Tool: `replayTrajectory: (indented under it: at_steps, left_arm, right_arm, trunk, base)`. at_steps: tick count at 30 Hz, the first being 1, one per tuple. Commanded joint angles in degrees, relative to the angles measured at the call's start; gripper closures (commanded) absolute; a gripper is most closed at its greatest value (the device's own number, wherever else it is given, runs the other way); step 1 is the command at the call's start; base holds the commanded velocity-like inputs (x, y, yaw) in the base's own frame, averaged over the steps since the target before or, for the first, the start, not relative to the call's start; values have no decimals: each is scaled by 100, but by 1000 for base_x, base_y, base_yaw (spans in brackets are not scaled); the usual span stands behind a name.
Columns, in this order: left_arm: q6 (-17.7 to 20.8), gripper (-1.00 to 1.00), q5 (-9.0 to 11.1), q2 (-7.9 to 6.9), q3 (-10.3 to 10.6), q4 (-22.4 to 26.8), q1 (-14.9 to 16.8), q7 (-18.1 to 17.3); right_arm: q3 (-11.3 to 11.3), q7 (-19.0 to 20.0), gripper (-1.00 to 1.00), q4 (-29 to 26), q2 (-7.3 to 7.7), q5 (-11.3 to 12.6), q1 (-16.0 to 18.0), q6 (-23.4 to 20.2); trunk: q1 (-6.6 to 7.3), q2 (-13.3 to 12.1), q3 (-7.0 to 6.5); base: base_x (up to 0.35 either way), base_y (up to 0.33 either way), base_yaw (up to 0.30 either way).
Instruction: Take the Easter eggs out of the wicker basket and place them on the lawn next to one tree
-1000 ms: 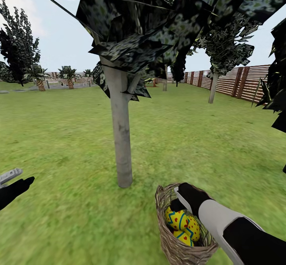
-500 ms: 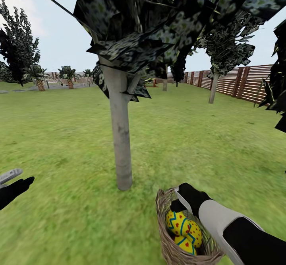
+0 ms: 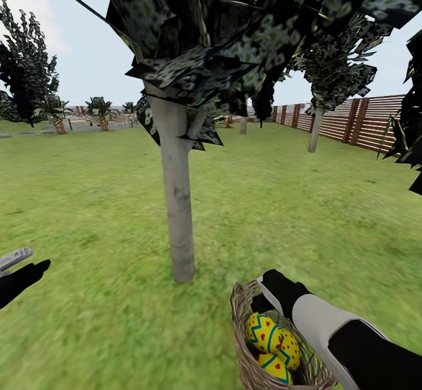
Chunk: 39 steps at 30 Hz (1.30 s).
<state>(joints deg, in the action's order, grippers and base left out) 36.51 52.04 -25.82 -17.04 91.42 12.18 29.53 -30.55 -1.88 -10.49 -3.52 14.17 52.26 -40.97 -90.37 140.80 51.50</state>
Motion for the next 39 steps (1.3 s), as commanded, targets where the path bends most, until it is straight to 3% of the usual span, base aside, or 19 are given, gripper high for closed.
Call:
replayTrajectory:
  at_steps: [1, 39]
  left_arm:
    - [14, -100, 61, -2, -1, 9, 4, 53]
    - [14, -100, 61, 7, 1, 16, 4, 49]
  right_arm:
    - [-48, -20, -100, -6, 4, 54, 4, -24]
    - [-57, -23, -100, 17, 18, 51, 4, -31]
  trunk:
    - [1, 3, 6]
    - [1, 3, 6]
  base:
    - [9, 0, 0]
    - [37, 23, 0]
